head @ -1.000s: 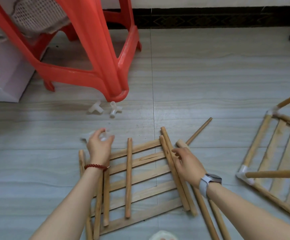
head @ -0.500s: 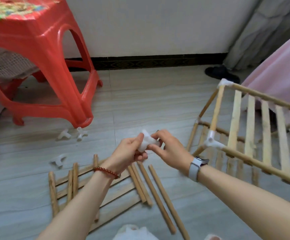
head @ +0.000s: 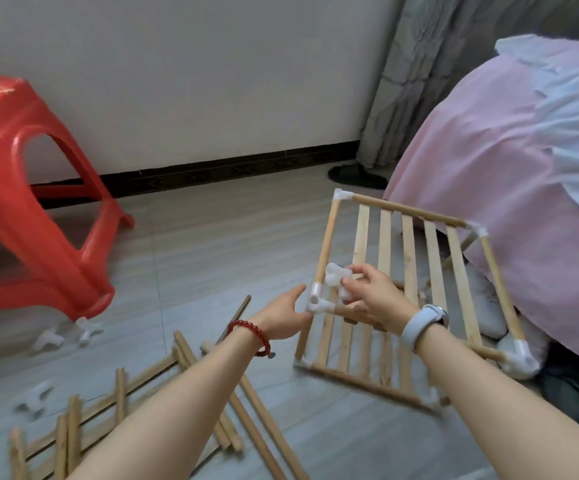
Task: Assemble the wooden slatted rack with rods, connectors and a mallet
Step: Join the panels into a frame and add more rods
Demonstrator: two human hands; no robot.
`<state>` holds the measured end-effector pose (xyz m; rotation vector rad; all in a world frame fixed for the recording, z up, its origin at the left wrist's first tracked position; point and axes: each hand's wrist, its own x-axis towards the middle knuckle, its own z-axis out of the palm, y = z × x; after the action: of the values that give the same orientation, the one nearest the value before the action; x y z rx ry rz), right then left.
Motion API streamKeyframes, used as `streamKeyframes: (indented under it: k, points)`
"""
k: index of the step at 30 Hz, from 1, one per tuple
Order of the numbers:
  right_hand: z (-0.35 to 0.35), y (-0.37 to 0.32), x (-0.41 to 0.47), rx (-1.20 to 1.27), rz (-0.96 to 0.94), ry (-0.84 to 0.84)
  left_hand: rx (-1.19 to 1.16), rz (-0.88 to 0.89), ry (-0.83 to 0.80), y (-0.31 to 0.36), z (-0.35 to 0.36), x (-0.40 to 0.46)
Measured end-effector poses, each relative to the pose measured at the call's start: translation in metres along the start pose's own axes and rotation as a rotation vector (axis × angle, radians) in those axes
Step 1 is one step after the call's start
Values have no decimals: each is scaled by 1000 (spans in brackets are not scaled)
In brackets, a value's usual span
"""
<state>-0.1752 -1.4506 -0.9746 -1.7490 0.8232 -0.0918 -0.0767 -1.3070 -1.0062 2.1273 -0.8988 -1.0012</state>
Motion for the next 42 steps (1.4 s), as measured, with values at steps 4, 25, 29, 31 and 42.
streamKeyframes:
  k: [4,25,29,31,42]
  points:
    - [-4,3,4,-35,20,-1,-32,64,-66,-1,5,10]
    - [226,122,85,-573,98,-382,-164,-940,527,-332,-3,-72]
    - [243,158,96,-570,145,-304,-2,-995,510,-365,18,-78]
    - [246,170,96,-567,156,-274,24,-984,509,-374,25,-75]
    - [247,183,100,-658,227,-282,67,-1188,768,-380,30,-82]
